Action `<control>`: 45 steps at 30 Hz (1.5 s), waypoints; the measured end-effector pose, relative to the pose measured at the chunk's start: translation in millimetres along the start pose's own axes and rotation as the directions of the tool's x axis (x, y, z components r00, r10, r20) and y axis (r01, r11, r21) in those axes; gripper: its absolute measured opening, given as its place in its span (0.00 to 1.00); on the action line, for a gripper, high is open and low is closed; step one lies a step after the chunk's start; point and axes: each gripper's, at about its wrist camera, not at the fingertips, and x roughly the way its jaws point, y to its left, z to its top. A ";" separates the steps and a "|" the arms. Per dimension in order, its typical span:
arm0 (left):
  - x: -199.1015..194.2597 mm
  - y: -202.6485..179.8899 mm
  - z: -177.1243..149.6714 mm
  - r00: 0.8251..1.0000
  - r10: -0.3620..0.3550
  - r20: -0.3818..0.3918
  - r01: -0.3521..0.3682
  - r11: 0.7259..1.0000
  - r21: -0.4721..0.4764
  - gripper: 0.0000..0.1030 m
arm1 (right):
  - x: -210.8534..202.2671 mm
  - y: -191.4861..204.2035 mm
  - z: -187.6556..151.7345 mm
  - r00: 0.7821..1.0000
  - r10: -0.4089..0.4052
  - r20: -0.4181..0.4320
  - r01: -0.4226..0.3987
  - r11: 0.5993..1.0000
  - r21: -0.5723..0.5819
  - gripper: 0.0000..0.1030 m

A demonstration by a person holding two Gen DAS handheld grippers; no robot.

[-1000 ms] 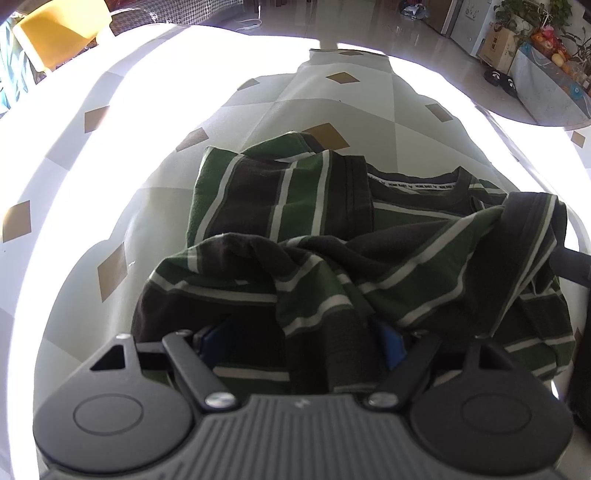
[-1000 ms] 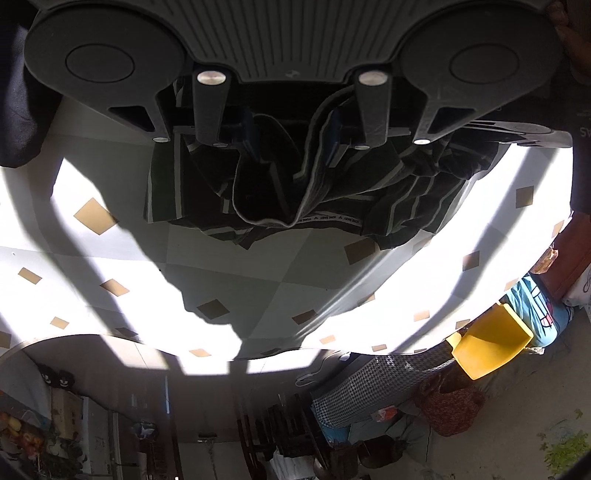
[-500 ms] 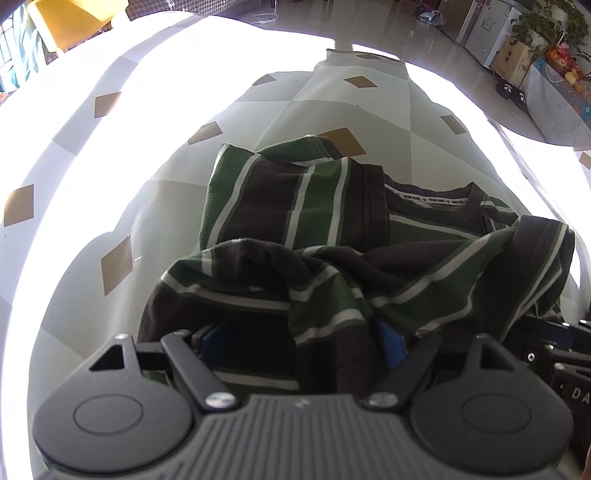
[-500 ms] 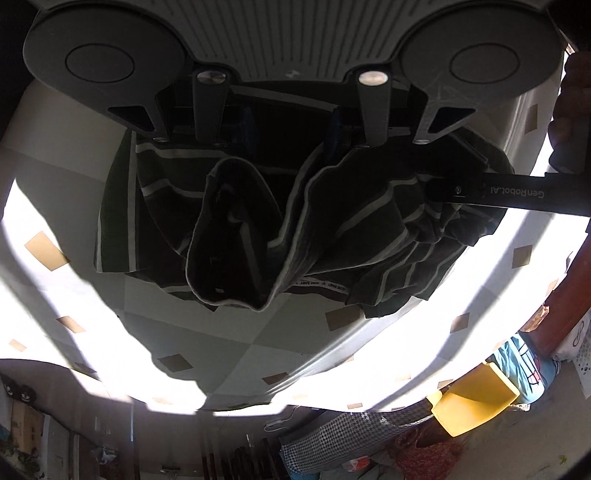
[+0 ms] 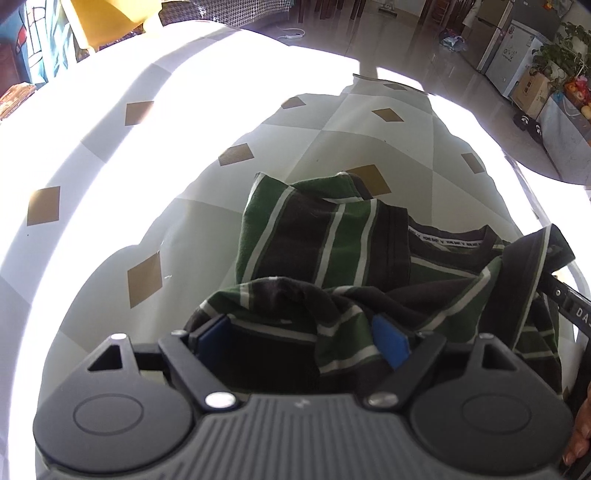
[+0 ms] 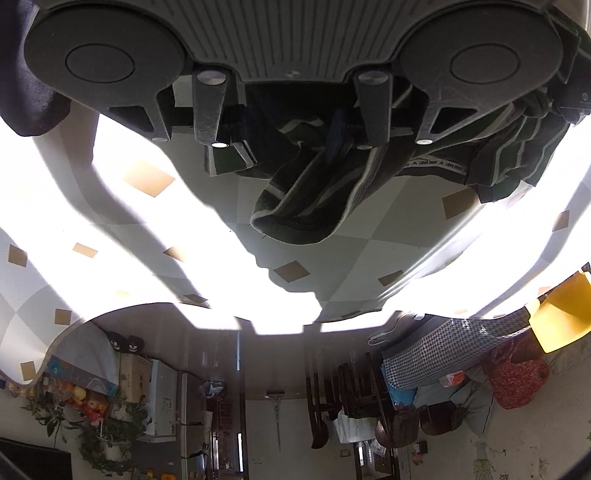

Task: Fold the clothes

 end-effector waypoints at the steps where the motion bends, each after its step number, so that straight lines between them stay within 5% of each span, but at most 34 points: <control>1: -0.3 0.7 0.3 1.000 0.002 0.000 -0.002 1.000 -0.001 0.81 | 1.7 -3.6 2.2 1.000 -0.018 -0.005 0.018 1.000 0.019 0.38; 3: -0.9 2.3 0.7 1.000 0.008 0.002 -0.008 1.000 -0.005 0.82 | 2.8 -9.0 5.8 0.999 -0.036 -0.028 0.038 0.998 0.053 0.39; 8: -2.0 4.5 2.5 0.999 0.032 0.011 -0.032 0.999 -0.008 0.82 | -7.3 -8.6 9.6 0.992 0.096 -0.078 -0.088 0.991 0.098 0.40; 15: -5.5 5.2 1.2 0.999 0.041 0.018 -0.041 0.999 -0.006 0.82 | -24.1 30.0 -3.2 0.947 0.285 -0.146 -0.294 0.955 -0.041 0.42; 26: -16.2 22.9 8.3 0.998 0.046 0.040 -0.043 0.997 -0.056 0.85 | -52.2 111.9 -43.6 0.825 0.493 -0.275 -0.563 0.757 -0.332 0.44; 32: -17.5 34.4 9.9 0.998 0.051 0.040 -0.048 0.996 -0.071 0.85 | -47.3 138.0 -59.8 0.832 0.461 -0.308 -0.554 0.698 -0.453 0.45; 37: -18.1 47.7 11.2 0.998 0.060 0.037 -0.056 0.994 -0.095 0.85 | -40.5 148.3 -70.9 0.868 0.409 -0.280 -0.495 0.677 -0.545 0.44; 42: -19.3 56.5 12.6 0.997 0.061 0.036 -0.057 0.992 -0.110 0.85 | -34.3 156.9 -72.5 0.901 0.363 -0.238 -0.431 0.683 -0.589 0.15; 45: -20.7 57.1 12.9 0.998 0.058 0.038 -0.054 0.994 -0.098 0.86 | -32.1 156.3 -64.0 0.911 0.360 -0.201 -0.408 0.719 -0.562 0.08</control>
